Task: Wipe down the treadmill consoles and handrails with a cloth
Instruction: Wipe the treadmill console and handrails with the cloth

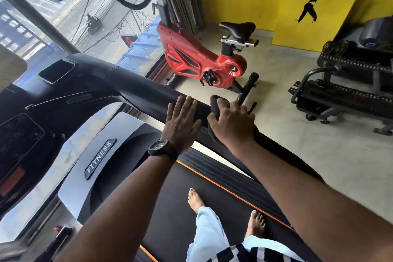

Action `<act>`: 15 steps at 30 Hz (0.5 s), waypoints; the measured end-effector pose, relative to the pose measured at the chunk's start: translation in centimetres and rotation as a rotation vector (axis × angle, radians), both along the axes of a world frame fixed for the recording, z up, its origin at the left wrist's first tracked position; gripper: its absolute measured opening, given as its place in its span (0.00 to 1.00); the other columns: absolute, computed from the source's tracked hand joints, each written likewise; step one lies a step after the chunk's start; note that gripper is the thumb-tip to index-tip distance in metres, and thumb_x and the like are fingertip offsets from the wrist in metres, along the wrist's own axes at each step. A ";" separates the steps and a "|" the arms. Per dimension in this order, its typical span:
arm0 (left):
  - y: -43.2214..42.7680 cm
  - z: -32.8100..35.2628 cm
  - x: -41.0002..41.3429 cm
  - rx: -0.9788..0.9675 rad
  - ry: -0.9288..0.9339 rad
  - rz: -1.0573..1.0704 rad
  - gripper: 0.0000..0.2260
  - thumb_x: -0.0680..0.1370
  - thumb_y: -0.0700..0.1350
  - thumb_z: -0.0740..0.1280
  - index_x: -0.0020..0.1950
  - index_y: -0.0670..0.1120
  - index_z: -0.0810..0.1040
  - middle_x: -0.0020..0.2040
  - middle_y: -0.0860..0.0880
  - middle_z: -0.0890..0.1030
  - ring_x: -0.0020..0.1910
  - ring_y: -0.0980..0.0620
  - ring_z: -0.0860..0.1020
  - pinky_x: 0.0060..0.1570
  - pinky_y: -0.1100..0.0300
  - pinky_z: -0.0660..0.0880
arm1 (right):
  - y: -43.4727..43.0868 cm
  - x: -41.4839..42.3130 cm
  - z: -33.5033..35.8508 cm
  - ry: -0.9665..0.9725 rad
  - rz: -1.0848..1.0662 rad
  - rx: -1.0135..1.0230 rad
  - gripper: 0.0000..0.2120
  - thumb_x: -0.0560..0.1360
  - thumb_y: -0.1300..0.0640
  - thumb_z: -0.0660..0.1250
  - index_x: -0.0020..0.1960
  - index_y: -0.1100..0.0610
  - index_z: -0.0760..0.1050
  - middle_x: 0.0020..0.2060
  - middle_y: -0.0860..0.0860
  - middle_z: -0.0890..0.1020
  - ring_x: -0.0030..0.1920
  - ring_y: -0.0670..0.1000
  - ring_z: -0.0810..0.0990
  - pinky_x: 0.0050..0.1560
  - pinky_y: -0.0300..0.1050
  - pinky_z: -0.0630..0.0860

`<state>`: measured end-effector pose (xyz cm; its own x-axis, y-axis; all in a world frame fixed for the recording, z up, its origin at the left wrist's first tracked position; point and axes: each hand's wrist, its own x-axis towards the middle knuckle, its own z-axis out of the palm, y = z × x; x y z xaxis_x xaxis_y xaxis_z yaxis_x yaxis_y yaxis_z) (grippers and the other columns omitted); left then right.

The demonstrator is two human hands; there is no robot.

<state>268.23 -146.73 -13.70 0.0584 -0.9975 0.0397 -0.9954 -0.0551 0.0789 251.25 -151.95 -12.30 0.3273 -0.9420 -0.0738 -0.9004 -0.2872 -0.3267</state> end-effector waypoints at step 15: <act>-0.1 -0.2 -0.9 -0.019 -0.006 -0.017 0.33 0.80 0.61 0.46 0.81 0.45 0.58 0.81 0.44 0.57 0.81 0.44 0.48 0.79 0.44 0.42 | -1.1 -1.5 -0.4 -0.057 0.084 0.016 0.29 0.77 0.37 0.57 0.73 0.49 0.70 0.58 0.61 0.81 0.59 0.63 0.79 0.54 0.57 0.75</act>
